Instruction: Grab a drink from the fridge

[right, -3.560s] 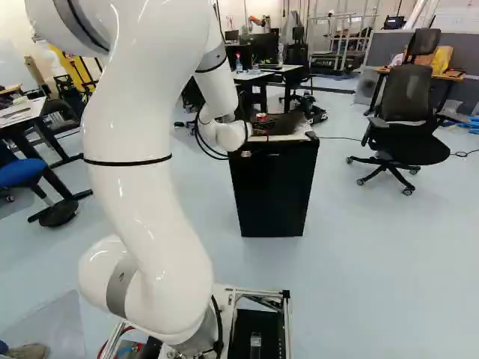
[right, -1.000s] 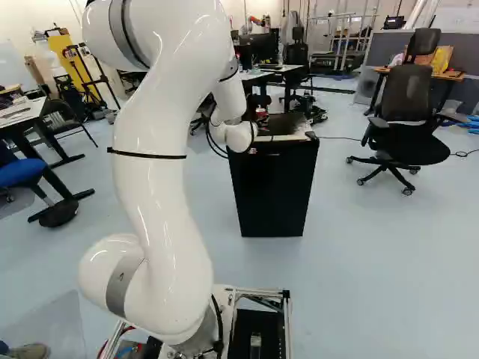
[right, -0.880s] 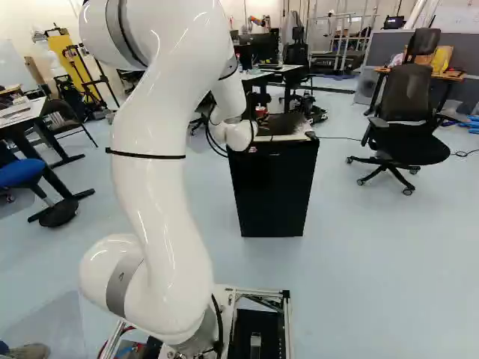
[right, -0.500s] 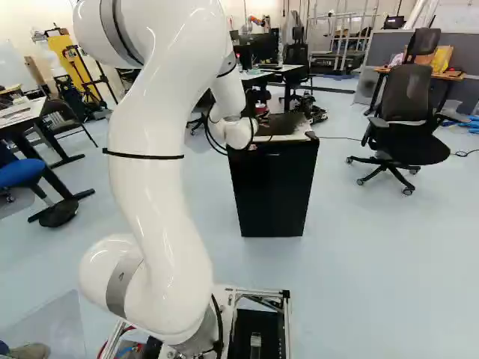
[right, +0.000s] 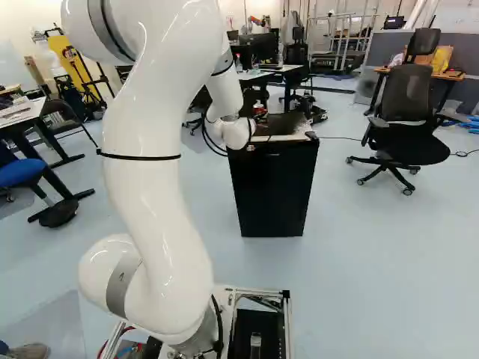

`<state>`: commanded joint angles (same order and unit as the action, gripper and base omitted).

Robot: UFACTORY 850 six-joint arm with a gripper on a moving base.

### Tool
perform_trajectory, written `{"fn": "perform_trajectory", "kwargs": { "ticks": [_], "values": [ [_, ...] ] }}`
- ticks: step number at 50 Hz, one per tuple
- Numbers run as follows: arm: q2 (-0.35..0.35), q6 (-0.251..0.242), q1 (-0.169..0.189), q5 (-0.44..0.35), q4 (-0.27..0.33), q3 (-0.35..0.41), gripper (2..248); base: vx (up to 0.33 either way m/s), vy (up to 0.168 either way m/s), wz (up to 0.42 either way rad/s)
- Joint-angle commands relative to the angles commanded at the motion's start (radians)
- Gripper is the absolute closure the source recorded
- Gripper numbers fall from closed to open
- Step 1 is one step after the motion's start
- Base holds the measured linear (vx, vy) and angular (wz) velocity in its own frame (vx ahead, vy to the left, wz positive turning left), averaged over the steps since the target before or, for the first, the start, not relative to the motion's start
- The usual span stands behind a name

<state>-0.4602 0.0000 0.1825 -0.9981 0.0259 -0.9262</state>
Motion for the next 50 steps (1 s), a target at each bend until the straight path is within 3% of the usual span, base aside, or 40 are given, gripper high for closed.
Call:
{"fn": "perform_trajectory", "kwargs": {
  "ticks": [21, 50],
  "values": [
    [0.088, 0.0, -0.022, 0.015, -0.003, 0.099, 152, 0.0, 0.0, 0.0],
    [0.281, 0.0, -0.069, 0.048, -0.01, 0.319, 152, 0.0, 0.0, 0.0]
  ]
}}
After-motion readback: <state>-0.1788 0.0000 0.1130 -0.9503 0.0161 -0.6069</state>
